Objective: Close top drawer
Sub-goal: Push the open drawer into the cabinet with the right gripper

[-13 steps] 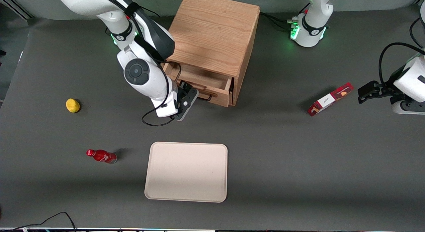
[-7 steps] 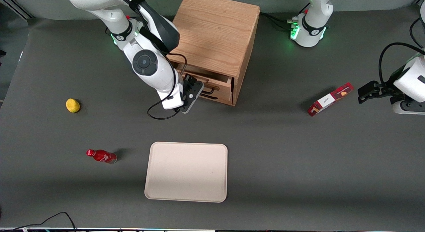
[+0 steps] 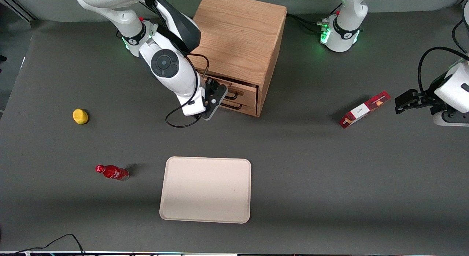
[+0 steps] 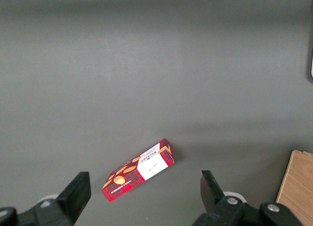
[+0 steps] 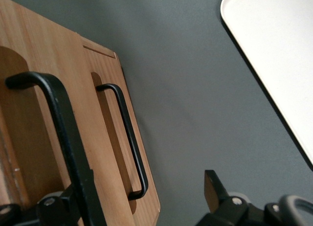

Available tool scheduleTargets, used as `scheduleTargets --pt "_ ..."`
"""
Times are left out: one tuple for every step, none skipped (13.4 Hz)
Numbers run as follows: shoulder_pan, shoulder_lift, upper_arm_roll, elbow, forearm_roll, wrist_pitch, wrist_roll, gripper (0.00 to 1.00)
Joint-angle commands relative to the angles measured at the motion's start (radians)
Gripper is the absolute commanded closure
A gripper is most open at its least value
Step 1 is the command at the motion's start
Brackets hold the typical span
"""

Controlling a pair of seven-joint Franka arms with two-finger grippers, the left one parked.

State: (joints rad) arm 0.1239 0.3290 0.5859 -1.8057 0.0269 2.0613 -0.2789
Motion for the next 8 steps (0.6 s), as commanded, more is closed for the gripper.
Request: scheduleTargets --pt "0.002 -0.053 0.006 -0.047 0.016 0.01 0.024 0.0" --pt "0.002 -0.059 0.014 -0.053 0.016 0.01 0.033 0.0" --pt "0.0 -0.059 0.018 -0.055 0.018 0.008 0.035 0.0" --pt "0.0 -0.059 0.019 -0.054 0.018 0.005 0.035 0.0" --pt "0.0 -0.061 0.019 -0.054 0.018 0.002 0.035 0.0" --pt "0.0 -0.061 0.019 -0.052 0.018 0.002 0.037 0.0" --pt "0.0 -0.067 0.019 -0.049 0.024 -0.001 0.035 0.0" --pt "0.0 -0.073 0.019 -0.046 0.05 -0.001 0.03 0.0"
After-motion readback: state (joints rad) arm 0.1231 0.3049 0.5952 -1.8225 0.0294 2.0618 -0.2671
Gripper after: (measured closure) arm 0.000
